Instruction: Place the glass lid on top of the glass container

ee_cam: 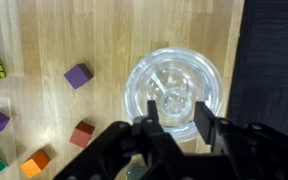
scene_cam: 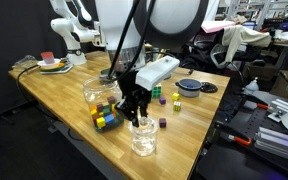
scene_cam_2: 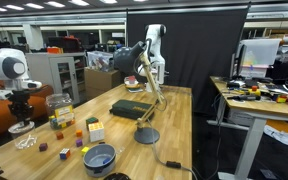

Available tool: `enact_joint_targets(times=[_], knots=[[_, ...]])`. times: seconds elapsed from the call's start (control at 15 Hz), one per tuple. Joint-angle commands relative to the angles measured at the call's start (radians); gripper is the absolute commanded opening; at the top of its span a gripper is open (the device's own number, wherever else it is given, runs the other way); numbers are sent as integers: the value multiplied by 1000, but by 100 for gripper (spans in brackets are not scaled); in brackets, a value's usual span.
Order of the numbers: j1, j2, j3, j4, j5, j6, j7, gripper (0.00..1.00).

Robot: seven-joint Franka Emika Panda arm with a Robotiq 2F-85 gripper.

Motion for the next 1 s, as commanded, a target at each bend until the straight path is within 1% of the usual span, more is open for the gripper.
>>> enact_joint_targets(times=[0.0,0.13,0.2,0.27,0.4,0.47,0.53,0.73,0.93], knots=[[-18,-18,2,-34,65,52,-33,75],[-24,-42,0,-57,86,83,-31,87],[-25,-62,-3,-73,92,99,-28,95],[-28,-80,-1,-87,102,114,-27,99],[-29,-141,-1,-132,107,140,-16,100],[-34,-185,11,-162,127,134,-15,100],[-21,-105,-7,-88,91,107,-8,100],[-32,-178,9,-145,103,107,-5,100],[-32,-181,10,-151,104,110,-5,100]])
